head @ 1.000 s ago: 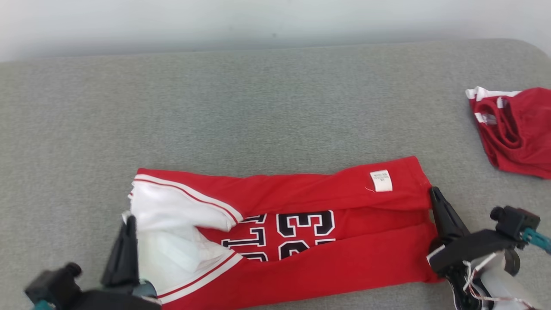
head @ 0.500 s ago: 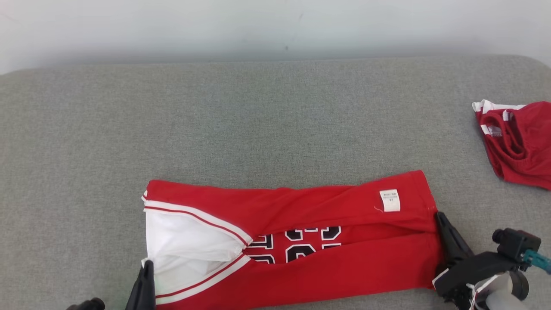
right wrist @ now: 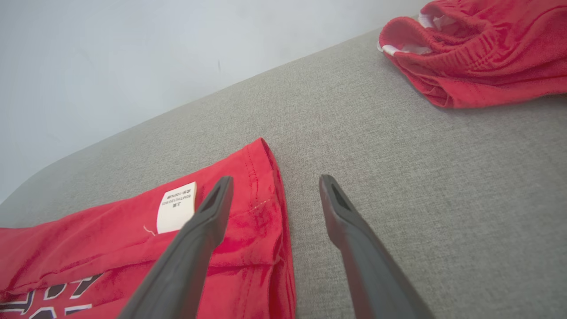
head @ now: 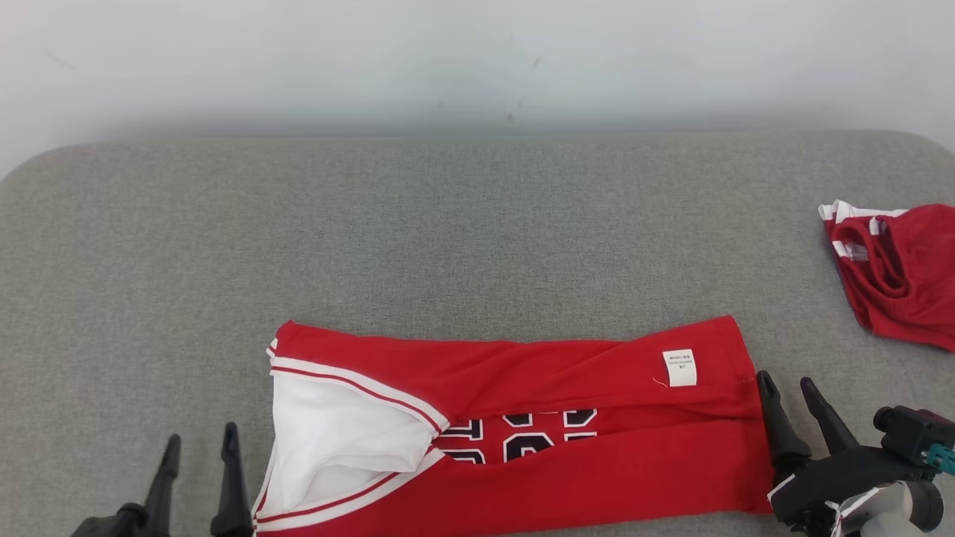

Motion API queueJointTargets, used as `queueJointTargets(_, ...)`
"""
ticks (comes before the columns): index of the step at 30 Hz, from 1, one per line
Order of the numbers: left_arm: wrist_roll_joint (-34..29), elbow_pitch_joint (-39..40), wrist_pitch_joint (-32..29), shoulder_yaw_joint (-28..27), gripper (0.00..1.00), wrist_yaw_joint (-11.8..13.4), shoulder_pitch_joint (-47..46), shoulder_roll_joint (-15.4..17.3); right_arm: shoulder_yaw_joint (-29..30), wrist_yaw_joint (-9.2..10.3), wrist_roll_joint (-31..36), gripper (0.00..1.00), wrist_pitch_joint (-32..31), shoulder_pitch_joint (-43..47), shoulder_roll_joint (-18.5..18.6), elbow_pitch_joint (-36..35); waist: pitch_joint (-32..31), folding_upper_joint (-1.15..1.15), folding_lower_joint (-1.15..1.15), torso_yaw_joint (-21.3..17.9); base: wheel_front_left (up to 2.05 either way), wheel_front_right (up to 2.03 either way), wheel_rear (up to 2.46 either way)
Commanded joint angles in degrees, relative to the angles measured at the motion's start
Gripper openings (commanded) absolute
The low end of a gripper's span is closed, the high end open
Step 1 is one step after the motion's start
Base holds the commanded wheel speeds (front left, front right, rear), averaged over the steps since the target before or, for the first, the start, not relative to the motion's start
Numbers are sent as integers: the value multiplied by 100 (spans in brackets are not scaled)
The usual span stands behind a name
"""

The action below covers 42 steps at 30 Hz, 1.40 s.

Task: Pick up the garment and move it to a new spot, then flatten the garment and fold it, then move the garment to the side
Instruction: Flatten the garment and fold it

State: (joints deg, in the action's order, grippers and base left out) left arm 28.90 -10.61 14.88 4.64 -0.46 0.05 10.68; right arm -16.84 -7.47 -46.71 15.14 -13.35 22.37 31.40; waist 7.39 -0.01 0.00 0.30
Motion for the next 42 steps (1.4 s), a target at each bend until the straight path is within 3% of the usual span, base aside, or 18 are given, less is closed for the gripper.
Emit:
queueJointTargets(1, -213, 76, 28, -98, 100, 40, 98, -28, -6, -7, 83, 100, 10, -40, -7, 55, -35, 1, 0, 37, 0, 0, 0)
queueJointTargets(5, -909, 240, 27, -299, 100, 22, 217, -239, -89, -7, 396, 100, 11, -190, -83, 282, -69, 1, 0, 76, 0, 0, 0)
queueJointTargets(12, -1451, 260, 25, -593, 100, -181, 406, -549, -43, -7, 792, 100, 10, -352, -266, 802, -133, 1, 0, 169, 0, 0, 0)
queueJointTargets(23, -1623, 66, 26, -801, 100, -447, 393, -775, -128, -7, 846, 100, 4, -548, -537, 1761, -163, 1, 0, 317, 0, 0, 0)
queueJointTargets(24, -1637, 54, 26, -802, 100, -452, 380, -777, -160, -7, 824, 49, -2, -573, -563, 1842, -168, 1, 0, 327, 0, 0, 0)
queueJointTargets(25, -1646, 43, 26, -801, 100, -458, 369, -780, -181, -7, 783, 20, -3, -602, -577, 1898, -170, 1, 0, 334, 0, 0, 0)
queueJointTargets(26, -1609, 26, 26, -799, 100, -464, 362, -780, -200, -7, 759, 0, -2, -614, -584, 1926, -175, 1, 0, 338, 0, 0, 0)
queueJointTargets(42, -1430, 27, 26, -778, 100, -354, 465, -782, 486, -6, 698, 0, 9, -476, 171, 1236, -290, 1, 0, 82, 0, 0, 0)
